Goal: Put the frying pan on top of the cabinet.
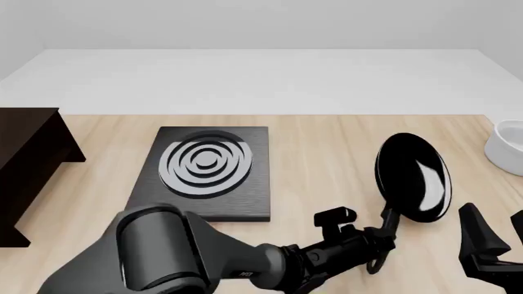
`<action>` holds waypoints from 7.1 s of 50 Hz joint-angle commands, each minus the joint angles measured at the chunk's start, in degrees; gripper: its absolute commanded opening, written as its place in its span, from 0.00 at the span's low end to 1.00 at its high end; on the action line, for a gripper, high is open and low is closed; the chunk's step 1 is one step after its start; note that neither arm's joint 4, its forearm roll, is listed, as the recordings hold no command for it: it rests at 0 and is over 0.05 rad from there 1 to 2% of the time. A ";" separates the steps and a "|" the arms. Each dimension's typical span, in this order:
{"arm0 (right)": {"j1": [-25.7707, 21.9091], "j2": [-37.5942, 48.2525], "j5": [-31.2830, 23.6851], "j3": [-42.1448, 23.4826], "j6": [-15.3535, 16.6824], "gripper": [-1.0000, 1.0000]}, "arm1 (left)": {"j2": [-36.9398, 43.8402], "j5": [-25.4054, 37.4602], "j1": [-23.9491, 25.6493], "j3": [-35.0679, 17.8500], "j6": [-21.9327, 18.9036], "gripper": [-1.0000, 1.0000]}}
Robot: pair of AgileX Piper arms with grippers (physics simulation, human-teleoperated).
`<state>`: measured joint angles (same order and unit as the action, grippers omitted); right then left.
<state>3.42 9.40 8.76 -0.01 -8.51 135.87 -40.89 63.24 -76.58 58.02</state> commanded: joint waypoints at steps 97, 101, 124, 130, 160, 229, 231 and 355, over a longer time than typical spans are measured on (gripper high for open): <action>-2.39 -9.32 -8.66 0.00 3.43 1.00 | -88.39 24.58 -57.74 42.10 -14.47 0.00; -2.58 -9.32 -8.78 0.00 3.33 1.00 | -89.52 25.05 -61.08 42.90 -13.69 0.00; -2.67 -9.33 -8.78 0.00 3.22 1.00 | -95.68 25.82 -78.35 47.88 -7.38 0.00; -2.70 -9.33 -8.75 0.00 3.34 1.00 | -94.53 23.95 -81.59 49.74 -5.88 0.00; -2.96 -9.32 -8.84 0.00 4.14 1.00 | -88.91 14.41 -85.29 56.61 0.40 0.00; -3.22 -9.27 -9.26 0.00 4.92 1.00 | -63.42 -10.15 -88.91 62.54 10.97 0.00; -3.27 -9.27 -9.25 0.00 4.98 1.00 | -62.84 -10.67 -88.94 62.71 11.35 0.00; -4.59 -9.30 -8.97 -0.01 6.97 1.00 | -78.31 -4.07 -92.67 70.91 7.55 1.00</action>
<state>-1.08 0.11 -0.27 -0.02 -1.75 63.71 -49.05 -30.06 -7.07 65.89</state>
